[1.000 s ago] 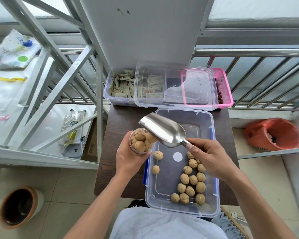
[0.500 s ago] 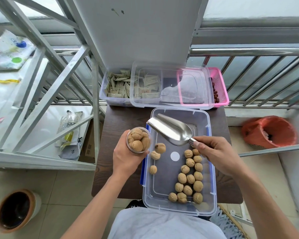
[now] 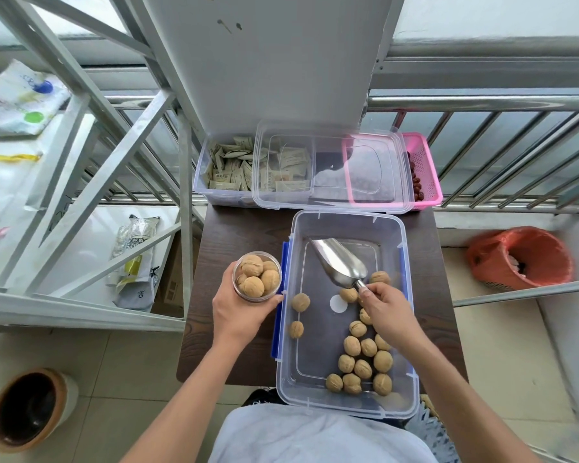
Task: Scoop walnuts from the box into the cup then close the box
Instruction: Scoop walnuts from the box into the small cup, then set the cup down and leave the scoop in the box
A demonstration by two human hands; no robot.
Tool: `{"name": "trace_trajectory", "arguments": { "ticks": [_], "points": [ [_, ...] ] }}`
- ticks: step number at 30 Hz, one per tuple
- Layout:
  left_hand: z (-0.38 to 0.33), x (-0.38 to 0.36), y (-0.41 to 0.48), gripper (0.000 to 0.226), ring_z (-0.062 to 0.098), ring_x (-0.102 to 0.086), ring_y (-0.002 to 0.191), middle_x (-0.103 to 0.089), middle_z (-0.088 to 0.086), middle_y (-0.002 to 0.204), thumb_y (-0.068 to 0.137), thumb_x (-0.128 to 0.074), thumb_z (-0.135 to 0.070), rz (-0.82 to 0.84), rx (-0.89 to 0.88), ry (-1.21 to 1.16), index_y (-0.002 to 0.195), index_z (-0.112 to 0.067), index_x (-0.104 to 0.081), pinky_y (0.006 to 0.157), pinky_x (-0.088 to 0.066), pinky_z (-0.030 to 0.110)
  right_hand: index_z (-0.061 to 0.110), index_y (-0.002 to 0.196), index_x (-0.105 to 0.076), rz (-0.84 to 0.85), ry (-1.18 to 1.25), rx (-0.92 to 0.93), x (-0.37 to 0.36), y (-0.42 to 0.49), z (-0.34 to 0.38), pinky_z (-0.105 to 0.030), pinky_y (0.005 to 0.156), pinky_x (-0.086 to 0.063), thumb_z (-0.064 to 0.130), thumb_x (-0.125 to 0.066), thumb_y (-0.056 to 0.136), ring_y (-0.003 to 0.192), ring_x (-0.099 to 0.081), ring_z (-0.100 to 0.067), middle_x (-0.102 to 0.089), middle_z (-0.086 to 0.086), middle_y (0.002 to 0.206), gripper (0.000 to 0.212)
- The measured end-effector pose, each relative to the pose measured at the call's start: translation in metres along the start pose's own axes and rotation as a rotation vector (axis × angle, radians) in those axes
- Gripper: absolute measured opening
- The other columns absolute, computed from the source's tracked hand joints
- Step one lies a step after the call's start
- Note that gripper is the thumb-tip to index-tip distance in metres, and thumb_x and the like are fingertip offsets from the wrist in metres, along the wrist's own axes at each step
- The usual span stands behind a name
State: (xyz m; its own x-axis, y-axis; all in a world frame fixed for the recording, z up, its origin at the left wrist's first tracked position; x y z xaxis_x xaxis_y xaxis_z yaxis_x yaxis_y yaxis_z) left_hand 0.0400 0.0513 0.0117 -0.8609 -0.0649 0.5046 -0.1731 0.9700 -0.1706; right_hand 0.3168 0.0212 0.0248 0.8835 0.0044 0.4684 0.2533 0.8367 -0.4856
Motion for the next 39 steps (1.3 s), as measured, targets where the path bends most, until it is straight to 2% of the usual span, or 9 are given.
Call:
{"name": "trace_trajectory", "arguments": {
  "ticks": [7, 11, 15, 18, 20, 25, 30, 35, 39],
  "points": [
    [0.018, -0.008, -0.002, 0.086, 0.005, -0.062, 0.109, -0.064, -0.013, 0.118, 0.055, -0.102, -0.022, -0.054, 0.042, -0.041, 0.127, -0.030, -0.057, 0.085, -0.039, -0.004, 0.017, 0.094, -0.054, -0.025, -0.198, -0.113, -0.033, -0.012, -0.011, -0.040, 0.074, -0.043, 0.043, -0.043, 0.095, 0.085, -0.058, -0.029, -0.064, -0.001, 0.086, 0.028],
    [0.033, -0.012, -0.004, 0.090, 0.010, -0.061, 0.117, -0.061, -0.005, 0.126, 0.053, -0.103, -0.022, -0.068, 0.053, -0.041, 0.131, -0.024, -0.057, 0.092, -0.042, 0.001, 0.010, 0.108, -0.053, -0.019, -0.205, -0.117, -0.054, -0.018, -0.009, -0.040, 0.077, -0.044, 0.031, -0.042, 0.100, 0.096, -0.060, -0.036, -0.066, -0.012, 0.100, 0.025],
    [0.040, -0.012, -0.009, 0.088, 0.011, -0.057, 0.118, -0.054, -0.003, 0.127, 0.053, -0.102, -0.017, -0.072, 0.044, -0.047, 0.126, -0.031, -0.055, 0.105, -0.044, 0.023, 0.009, 0.111, -0.047, -0.056, -0.204, -0.126, -0.067, -0.024, -0.012, -0.044, 0.080, -0.048, 0.029, -0.040, 0.101, 0.100, -0.061, -0.040, -0.066, -0.018, 0.107, 0.024],
    [0.044, -0.013, -0.010, 0.090, 0.011, -0.055, 0.117, -0.053, -0.003, 0.127, 0.053, -0.102, -0.016, -0.055, 0.045, -0.056, 0.127, -0.031, -0.053, 0.102, -0.042, 0.018, 0.013, 0.111, -0.045, -0.049, -0.270, -0.151, -0.075, -0.026, -0.016, -0.043, 0.076, -0.043, 0.034, -0.039, 0.099, 0.105, -0.058, -0.041, -0.066, -0.018, 0.110, 0.025],
    [0.046, -0.012, -0.008, 0.091, 0.014, -0.057, 0.118, -0.056, -0.002, 0.128, 0.053, -0.103, -0.018, -0.045, 0.048, -0.058, 0.129, -0.030, -0.053, 0.106, -0.045, 0.027, 0.012, 0.112, -0.046, -0.029, -0.349, -0.147, -0.079, -0.026, -0.016, -0.044, 0.075, -0.042, 0.036, -0.040, 0.097, 0.107, -0.057, -0.041, -0.066, -0.018, 0.110, 0.029],
    [0.042, -0.009, -0.005, 0.095, 0.012, -0.060, 0.114, -0.060, -0.011, 0.121, 0.054, -0.103, -0.019, 0.003, 0.042, -0.064, 0.119, -0.057, -0.046, 0.100, -0.047, 0.028, 0.008, 0.115, -0.047, 0.050, -0.394, -0.153, -0.082, -0.023, -0.015, -0.044, 0.081, -0.047, 0.038, -0.042, 0.097, 0.112, -0.055, -0.040, -0.066, -0.017, 0.113, 0.035],
    [0.040, -0.007, -0.012, 0.117, 0.016, -0.054, 0.127, -0.055, -0.001, 0.139, 0.057, -0.102, -0.020, 0.000, 0.130, -0.024, 0.150, -0.027, -0.031, 0.107, -0.039, 0.029, 0.005, 0.116, -0.047, 0.106, -0.392, -0.144, -0.081, -0.017, -0.016, -0.038, 0.077, -0.045, 0.036, -0.047, 0.097, 0.110, -0.059, -0.040, -0.067, -0.017, 0.113, 0.036],
    [0.028, -0.003, -0.015, 0.135, 0.020, -0.049, 0.132, -0.046, -0.004, 0.139, 0.055, -0.102, -0.025, -0.018, 0.115, 0.023, 0.158, -0.030, -0.015, 0.109, -0.035, 0.030, 0.010, 0.116, -0.049, 0.175, -0.400, -0.161, -0.078, -0.017, -0.013, -0.044, 0.087, -0.051, 0.038, -0.049, 0.094, 0.111, -0.059, -0.037, -0.065, -0.015, 0.116, 0.036],
    [0.002, 0.006, -0.020, 0.130, 0.017, -0.032, 0.146, -0.030, 0.012, 0.159, 0.058, -0.101, -0.028, -0.110, 0.012, 0.091, 0.158, -0.023, -0.017, 0.115, -0.028, 0.032, 0.011, 0.119, -0.049, 0.154, -0.379, -0.126, -0.066, -0.016, -0.008, -0.042, 0.085, -0.052, 0.038, -0.051, 0.093, 0.106, -0.062, -0.035, -0.067, -0.013, 0.114, 0.037]
  ]
}}
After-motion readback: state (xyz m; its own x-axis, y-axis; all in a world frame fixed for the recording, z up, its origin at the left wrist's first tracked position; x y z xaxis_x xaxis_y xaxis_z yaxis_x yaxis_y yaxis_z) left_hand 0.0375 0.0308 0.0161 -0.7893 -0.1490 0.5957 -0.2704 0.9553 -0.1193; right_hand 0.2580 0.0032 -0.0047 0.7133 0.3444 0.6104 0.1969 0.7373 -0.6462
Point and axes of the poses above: each hand's wrist, its own y-axis towards the middle knuckle, its own x-axis out of the back of the hand, z = x × y, the point moved 2 cm from there along y, towards the middle knuckle
